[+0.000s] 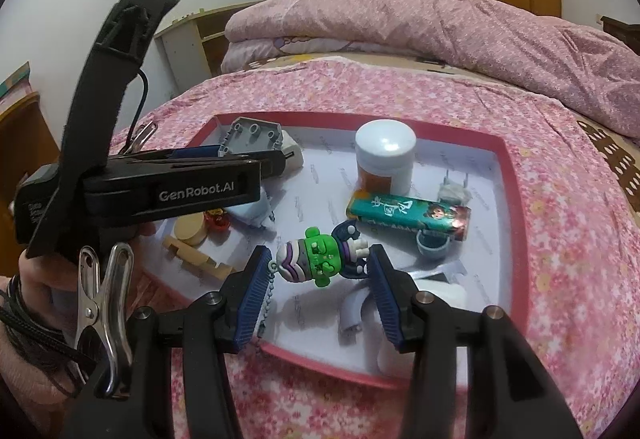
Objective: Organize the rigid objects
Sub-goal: 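Carry the grey plate over the tray with the left tool while the right tool carries the figure, then open the left tool to drop the plate in the tray while the right tool releases the figure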
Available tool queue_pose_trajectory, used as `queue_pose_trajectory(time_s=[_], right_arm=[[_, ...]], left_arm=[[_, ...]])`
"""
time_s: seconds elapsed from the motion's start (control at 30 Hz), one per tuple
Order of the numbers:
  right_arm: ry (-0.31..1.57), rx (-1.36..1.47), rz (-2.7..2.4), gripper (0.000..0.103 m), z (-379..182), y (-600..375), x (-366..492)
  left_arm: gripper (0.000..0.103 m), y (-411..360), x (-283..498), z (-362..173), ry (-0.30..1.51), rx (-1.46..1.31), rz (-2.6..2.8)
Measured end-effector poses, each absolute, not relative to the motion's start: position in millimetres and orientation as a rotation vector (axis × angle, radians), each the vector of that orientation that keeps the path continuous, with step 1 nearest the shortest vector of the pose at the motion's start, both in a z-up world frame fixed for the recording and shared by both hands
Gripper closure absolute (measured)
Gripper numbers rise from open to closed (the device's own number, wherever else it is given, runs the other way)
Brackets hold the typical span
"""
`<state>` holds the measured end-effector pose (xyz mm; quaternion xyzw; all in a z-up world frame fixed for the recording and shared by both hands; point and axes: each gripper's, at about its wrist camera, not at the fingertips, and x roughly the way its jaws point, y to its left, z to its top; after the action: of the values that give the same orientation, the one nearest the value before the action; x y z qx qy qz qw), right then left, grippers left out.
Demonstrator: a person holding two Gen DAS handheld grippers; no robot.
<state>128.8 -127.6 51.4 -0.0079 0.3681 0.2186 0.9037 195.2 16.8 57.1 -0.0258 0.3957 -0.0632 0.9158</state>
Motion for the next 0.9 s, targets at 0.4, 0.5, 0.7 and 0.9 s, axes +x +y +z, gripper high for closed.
queue_pose_trajectory(time_s=[0.4,0.5,0.7,0.9], right_arm=[[0.767,-0.013,0.446,0.052,48,-125,135],[0.770,-0.006,0.450,0.052,48,-126,137],[0.751,-0.028,0.436,0.040,49,-126,135],[0.735,-0.020,0.435,0.040,55,-129,129]], left_arm=[[0.030,18,194,57,0.822,-0.061,-0.113],[0.030,18,193,57,0.820,-0.053,-0.104],[0.030,19,189,61,0.819,-0.064,-0.103],[0.030,20,181,66,0.816,-0.072,-0.105]])
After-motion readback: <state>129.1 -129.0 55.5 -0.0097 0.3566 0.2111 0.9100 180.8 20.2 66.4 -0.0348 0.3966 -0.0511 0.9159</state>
